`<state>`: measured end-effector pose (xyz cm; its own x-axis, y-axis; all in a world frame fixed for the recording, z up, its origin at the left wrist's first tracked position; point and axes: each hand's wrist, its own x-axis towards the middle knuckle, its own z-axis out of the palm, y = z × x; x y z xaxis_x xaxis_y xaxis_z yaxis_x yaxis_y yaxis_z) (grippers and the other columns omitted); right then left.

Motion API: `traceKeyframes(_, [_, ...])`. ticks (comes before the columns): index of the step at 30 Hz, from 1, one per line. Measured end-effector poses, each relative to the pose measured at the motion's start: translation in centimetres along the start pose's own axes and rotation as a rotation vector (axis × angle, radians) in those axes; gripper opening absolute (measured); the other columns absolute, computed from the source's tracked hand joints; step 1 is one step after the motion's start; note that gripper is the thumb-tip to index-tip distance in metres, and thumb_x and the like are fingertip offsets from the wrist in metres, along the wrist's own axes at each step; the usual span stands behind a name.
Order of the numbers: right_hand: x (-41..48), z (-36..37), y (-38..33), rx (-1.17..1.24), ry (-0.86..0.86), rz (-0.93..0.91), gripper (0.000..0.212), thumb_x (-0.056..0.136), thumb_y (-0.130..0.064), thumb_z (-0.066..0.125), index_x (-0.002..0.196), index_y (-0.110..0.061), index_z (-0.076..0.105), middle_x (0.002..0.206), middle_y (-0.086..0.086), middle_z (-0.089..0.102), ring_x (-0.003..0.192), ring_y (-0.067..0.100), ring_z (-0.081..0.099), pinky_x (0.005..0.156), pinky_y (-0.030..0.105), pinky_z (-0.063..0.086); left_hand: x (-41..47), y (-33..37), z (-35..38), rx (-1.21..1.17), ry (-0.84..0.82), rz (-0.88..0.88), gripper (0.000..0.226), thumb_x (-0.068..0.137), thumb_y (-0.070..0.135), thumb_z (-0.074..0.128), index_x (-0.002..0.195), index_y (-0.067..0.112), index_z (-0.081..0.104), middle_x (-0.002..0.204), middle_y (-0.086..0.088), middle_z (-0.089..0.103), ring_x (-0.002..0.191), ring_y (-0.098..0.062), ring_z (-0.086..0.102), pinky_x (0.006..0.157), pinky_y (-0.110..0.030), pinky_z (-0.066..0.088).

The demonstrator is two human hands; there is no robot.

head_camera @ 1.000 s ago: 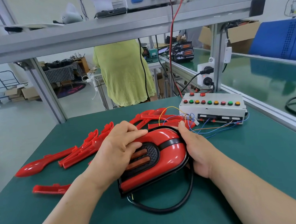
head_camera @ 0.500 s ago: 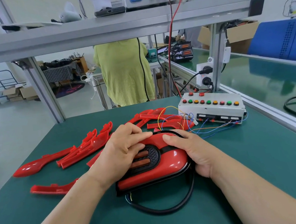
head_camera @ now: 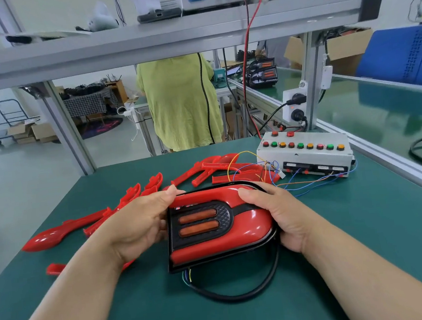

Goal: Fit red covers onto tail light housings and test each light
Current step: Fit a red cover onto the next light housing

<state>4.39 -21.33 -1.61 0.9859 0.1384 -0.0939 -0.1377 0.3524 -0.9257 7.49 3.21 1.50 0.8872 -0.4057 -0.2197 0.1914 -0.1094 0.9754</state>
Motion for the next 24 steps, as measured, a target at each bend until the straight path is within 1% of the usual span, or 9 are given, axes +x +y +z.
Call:
traceKeyframes(3, [-0.1,-0.1,0.1,0.003,0.004,0.001,0.036,0.065,-0.026,0.080,0.100,-0.016,0.077,0.099,0.017,0.075,0.075,0.027,0.072,0.067,0.037,0.061,0.3,-0.2,0.6,-0.191,-0.053,-0.034,0.047,0.094,0.037,0.046,0.121,0.005,0.067,0.127,-0.022,0.064,0.119,-0.034,0.062,0.098,-0.047,0.052])
traceKeyframes(5, [-0.1,-0.1,0.1,0.001,0.006,0.002,0.036,0.065,-0.026,0.080,0.100,-0.016,0.077,0.099,0.017,0.075,0.076,0.028,0.072,0.067,0.037,0.061,0.3,-0.3,0.9,-0.267,-0.078,-0.054,0.048,0.097,0.032,0.045,0.125,-0.001,0.064,0.129,-0.024,0.062,0.120,-0.036,0.061,0.096,-0.047,0.053])
traceKeyframes(8, [0.0,-0.2,0.2,0.001,0.006,0.009,0.039,0.065,-0.025,0.081,0.103,-0.016,0.076,0.102,0.018,0.075,0.079,0.029,0.072,0.070,0.040,0.061,0.3,-0.4,1.0,-0.289,-0.050,-0.067,0.046,0.093,0.029,0.049,0.116,-0.006,0.068,0.124,-0.027,0.064,0.113,-0.038,0.065,0.083,-0.046,0.059])
traceKeyframes(10, [0.1,-0.3,0.1,0.003,0.009,0.018,0.040,0.064,-0.024,0.080,0.103,-0.015,0.076,0.103,0.018,0.075,0.080,0.030,0.072,0.071,0.041,0.061,0.4,-0.5,1.2,-0.296,-0.015,-0.056,0.046,0.090,0.027,0.052,0.116,-0.008,0.067,0.121,-0.028,0.065,0.110,-0.039,0.066,0.080,-0.046,0.060])
traceKeyframes(14, [0.3,-0.4,0.1,0.010,0.007,0.022,0.042,0.063,-0.022,0.079,0.104,-0.013,0.076,0.102,0.019,0.075,0.081,0.031,0.072,0.074,0.044,0.061,0.7,-0.7,1.3,-0.264,0.039,-0.020,0.048,0.089,0.026,0.054,0.121,-0.009,0.062,0.120,-0.028,0.065,0.112,-0.040,0.064,0.090,-0.051,0.056])
traceKeyframes(16, [0.3,-0.5,0.2,0.009,0.009,0.015,0.041,0.063,-0.021,0.079,0.104,-0.013,0.076,0.101,0.018,0.075,0.080,0.031,0.072,0.074,0.043,0.061,0.9,-0.9,1.4,-0.235,0.080,0.001,0.050,0.087,0.026,0.055,0.121,-0.010,0.061,0.121,-0.029,0.065,0.114,-0.042,0.063,0.098,-0.056,0.050])
traceKeyframes(18, [0.4,-0.6,0.2,0.010,0.017,0.000,0.040,0.063,-0.020,0.078,0.102,-0.013,0.076,0.100,0.018,0.075,0.080,0.030,0.072,0.074,0.042,0.060,1.0,-1.0,1.5,-0.208,0.123,0.019,0.052,0.085,0.024,0.057,0.121,-0.012,0.061,0.120,-0.031,0.064,0.117,-0.045,0.060,0.102,-0.059,0.045])
traceKeyframes(22, [0.5,-0.6,0.1,0.009,0.045,-0.014,0.039,0.059,-0.021,0.080,0.098,-0.014,0.078,0.099,0.019,0.075,0.078,0.031,0.072,0.071,0.042,0.061,1.1,-1.0,1.9,-0.176,0.188,0.047,0.052,0.082,0.024,0.062,0.117,-0.014,0.062,0.117,-0.032,0.065,0.115,-0.049,0.059,0.101,-0.061,0.045])
traceKeyframes(24, [0.4,-0.8,0.1,0.005,0.044,-0.014,0.041,0.061,-0.022,0.080,0.101,-0.013,0.077,0.102,0.020,0.075,0.081,0.032,0.072,0.076,0.046,0.061,1.0,-1.0,2.1,-0.189,0.197,0.051,0.054,0.081,0.026,0.062,0.118,-0.013,0.062,0.117,-0.032,0.065,0.115,-0.048,0.060,0.101,-0.062,0.046])
